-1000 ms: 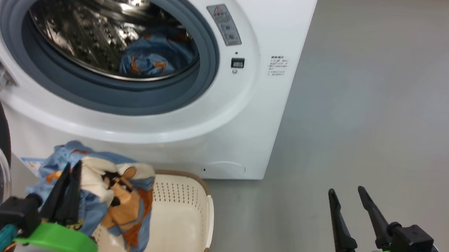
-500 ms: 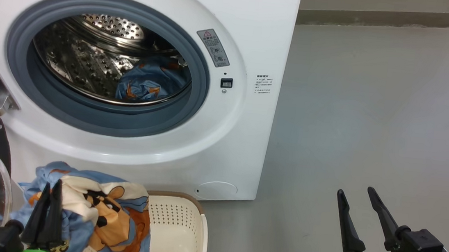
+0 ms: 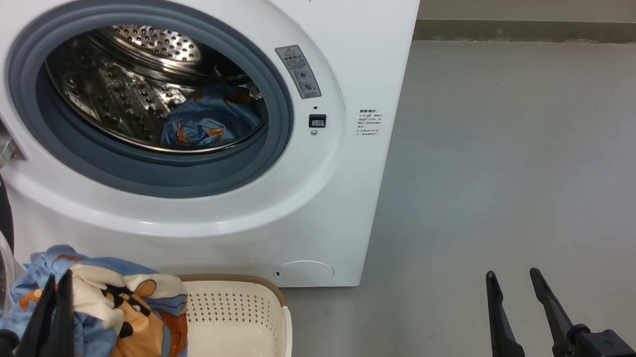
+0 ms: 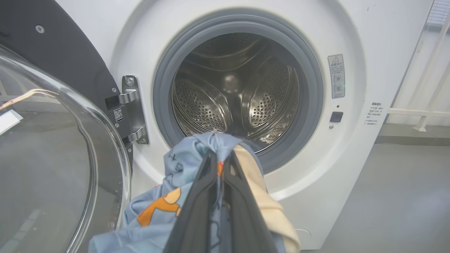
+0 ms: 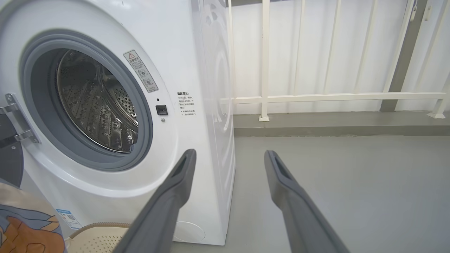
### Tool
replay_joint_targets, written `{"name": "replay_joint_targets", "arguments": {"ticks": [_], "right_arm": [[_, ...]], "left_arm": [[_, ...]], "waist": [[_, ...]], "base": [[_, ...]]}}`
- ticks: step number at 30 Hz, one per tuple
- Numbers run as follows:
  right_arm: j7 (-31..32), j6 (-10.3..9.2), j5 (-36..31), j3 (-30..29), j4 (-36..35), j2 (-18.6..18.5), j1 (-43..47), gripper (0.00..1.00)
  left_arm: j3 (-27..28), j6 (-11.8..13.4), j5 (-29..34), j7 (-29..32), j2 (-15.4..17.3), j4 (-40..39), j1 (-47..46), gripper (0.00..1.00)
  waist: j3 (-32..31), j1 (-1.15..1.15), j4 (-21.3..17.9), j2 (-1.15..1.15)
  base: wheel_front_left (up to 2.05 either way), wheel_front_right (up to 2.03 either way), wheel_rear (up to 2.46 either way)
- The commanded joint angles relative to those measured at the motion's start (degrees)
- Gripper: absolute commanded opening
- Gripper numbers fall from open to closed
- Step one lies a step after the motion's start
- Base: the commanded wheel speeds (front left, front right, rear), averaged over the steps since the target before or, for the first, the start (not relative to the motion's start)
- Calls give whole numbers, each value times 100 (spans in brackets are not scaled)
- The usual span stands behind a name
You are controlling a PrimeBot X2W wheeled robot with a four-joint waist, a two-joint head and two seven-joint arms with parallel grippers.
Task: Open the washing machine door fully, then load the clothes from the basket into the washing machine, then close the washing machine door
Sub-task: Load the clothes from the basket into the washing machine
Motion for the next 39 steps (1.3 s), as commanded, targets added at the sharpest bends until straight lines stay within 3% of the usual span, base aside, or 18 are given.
{"name": "replay_joint_targets", "arguments": {"ticks": [1, 19, 27, 39], "right_arm": [[-27, 9, -48, 114, -168, -8, -70, 100], [-27, 9, 58, 273, -135, -8, -149, 100], [-27, 9, 86, 367, -171, -8, -331, 100], [-27, 9, 296, 469, -271, -8, -591, 100]], "left_arm": [[207, 10, 63, -37, 37, -195, -107, 0], [37, 6, -381, -37, 18, -79, -638, 0], [97, -86, -335, -37, 86, 189, -1599, 0], [213, -122, -553, -37, 581, 1063, -3553, 0]], "waist": [[-4, 0, 7, 0], [457, 0, -51, 0], [932, 0, -299, 0], [1830, 0, -701, 0]], "base": [[0, 0, 0], [0, 0, 0], [0, 0, 0], [0, 0, 0]]}}
